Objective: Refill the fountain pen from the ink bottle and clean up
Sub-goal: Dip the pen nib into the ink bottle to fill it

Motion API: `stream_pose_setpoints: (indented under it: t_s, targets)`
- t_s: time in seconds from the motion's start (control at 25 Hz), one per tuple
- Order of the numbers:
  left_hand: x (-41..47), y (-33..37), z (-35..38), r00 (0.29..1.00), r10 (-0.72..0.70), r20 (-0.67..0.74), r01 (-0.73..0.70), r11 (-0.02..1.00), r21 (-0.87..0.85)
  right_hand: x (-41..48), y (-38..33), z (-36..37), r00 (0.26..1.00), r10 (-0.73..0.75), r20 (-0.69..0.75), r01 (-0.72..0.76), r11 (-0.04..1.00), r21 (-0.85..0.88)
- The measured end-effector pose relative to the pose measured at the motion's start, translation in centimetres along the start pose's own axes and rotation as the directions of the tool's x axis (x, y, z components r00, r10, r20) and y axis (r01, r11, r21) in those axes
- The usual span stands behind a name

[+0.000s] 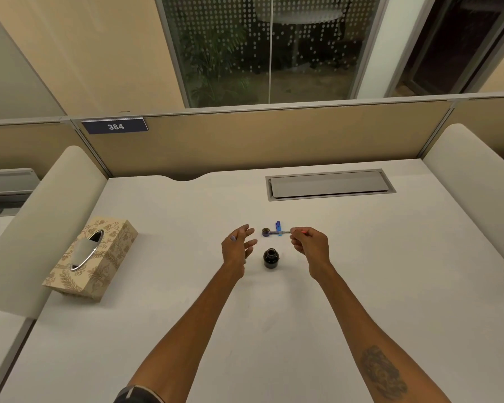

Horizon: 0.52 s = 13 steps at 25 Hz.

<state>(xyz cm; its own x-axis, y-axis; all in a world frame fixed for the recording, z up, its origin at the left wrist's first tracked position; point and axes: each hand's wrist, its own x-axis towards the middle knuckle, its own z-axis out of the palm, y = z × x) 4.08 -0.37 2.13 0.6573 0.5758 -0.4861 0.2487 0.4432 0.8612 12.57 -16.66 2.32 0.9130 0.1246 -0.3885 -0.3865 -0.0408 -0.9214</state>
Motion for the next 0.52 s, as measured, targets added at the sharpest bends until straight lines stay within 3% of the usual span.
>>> stream_pose_setpoints:
  t_s: [0.28,0.52]
  targets:
    - [0.1,-1.3,0.2,0.991,0.092,0.101,-0.127,0.898,0.421,0.1,0.4,-0.7,0.987,-0.154,0.037,0.157,0.933,-0.322]
    - [0.2,-2.3,-0.1,0.978,0.133,0.159,-0.196,0.841,0.504,0.4,0.4,0.1,0.972,-0.213,0.103,0.236,0.848,-0.474]
